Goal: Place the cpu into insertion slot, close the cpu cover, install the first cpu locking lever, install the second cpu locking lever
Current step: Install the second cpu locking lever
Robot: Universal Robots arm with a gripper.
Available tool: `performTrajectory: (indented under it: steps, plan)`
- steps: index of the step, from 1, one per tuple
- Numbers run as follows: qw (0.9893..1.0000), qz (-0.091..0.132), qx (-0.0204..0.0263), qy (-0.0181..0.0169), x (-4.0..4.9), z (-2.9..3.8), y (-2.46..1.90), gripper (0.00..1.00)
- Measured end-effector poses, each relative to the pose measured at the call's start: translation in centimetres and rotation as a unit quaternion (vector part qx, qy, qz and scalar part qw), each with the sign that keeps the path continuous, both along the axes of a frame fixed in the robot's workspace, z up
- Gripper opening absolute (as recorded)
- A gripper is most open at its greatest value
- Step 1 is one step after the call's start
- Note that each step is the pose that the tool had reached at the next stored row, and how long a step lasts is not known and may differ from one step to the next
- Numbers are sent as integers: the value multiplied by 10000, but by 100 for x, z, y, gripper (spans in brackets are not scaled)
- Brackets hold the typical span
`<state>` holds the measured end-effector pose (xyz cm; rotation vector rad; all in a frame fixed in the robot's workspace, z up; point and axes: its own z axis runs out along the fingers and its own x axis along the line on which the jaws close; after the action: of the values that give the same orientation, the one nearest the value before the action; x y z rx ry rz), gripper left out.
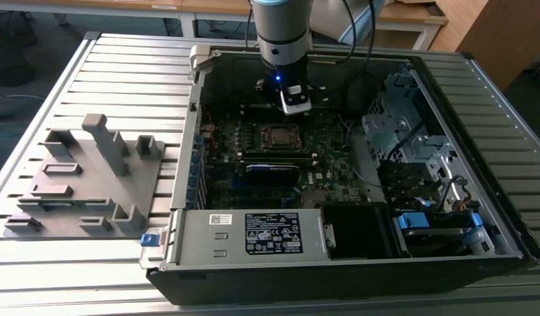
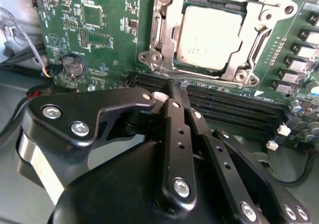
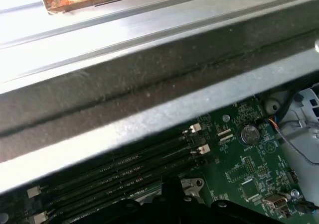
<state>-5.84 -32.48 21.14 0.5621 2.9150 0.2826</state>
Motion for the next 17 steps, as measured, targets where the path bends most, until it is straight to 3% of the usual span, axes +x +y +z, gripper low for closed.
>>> performTrajectory:
  steps: [12, 17]
  plan:
    - [10000, 0, -5, 0, 0, -1, -198, 10]
    - [10000, 0, -14, 0, 0, 0, -260, 10]
